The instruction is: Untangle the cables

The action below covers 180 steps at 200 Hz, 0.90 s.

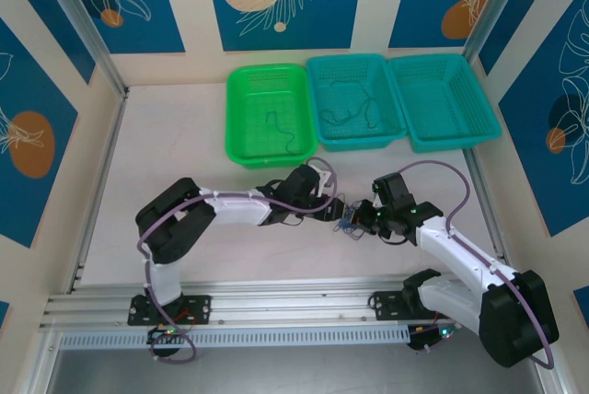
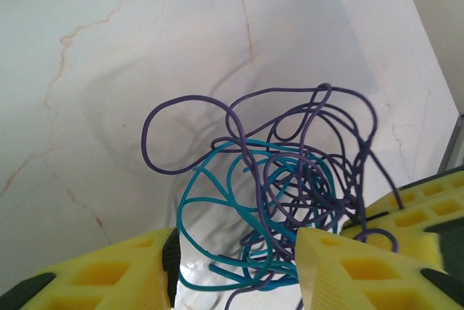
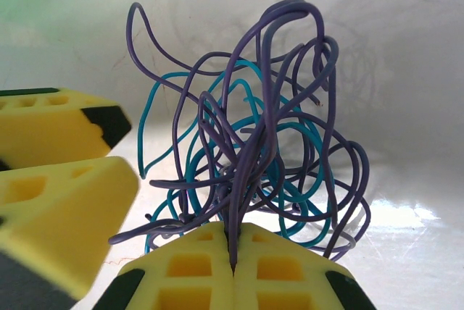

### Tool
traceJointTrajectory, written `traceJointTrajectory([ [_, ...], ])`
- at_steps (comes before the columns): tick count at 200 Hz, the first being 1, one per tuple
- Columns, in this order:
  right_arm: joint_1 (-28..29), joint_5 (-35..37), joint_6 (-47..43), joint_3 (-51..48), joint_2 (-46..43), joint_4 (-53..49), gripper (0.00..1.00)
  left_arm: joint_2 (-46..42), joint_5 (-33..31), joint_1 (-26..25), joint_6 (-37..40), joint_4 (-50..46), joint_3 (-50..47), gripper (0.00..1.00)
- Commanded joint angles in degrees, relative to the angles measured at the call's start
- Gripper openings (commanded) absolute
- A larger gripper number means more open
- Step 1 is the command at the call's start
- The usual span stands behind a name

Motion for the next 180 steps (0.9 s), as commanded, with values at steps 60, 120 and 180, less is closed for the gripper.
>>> traceJointTrajectory([
  [60,-0.2,0.6,1.6,0.0,-2.0,-1.1,0.00,3.2,-0.9,0.5,-1.7,-2.3,2.3,0.02],
  [120,-14.7,9.1,7.8,-4.0,-7.8,-9.6,0.02,-14.2,-6.9,8.6,-2.2,-6.4,-12.1,0.00],
  [180,-32.7,3.2,5.3,-5.5,-8.9,-9.4,0.02,-35.7,-10.6,17.8,2.4,-18.5,-21.6,0.00],
])
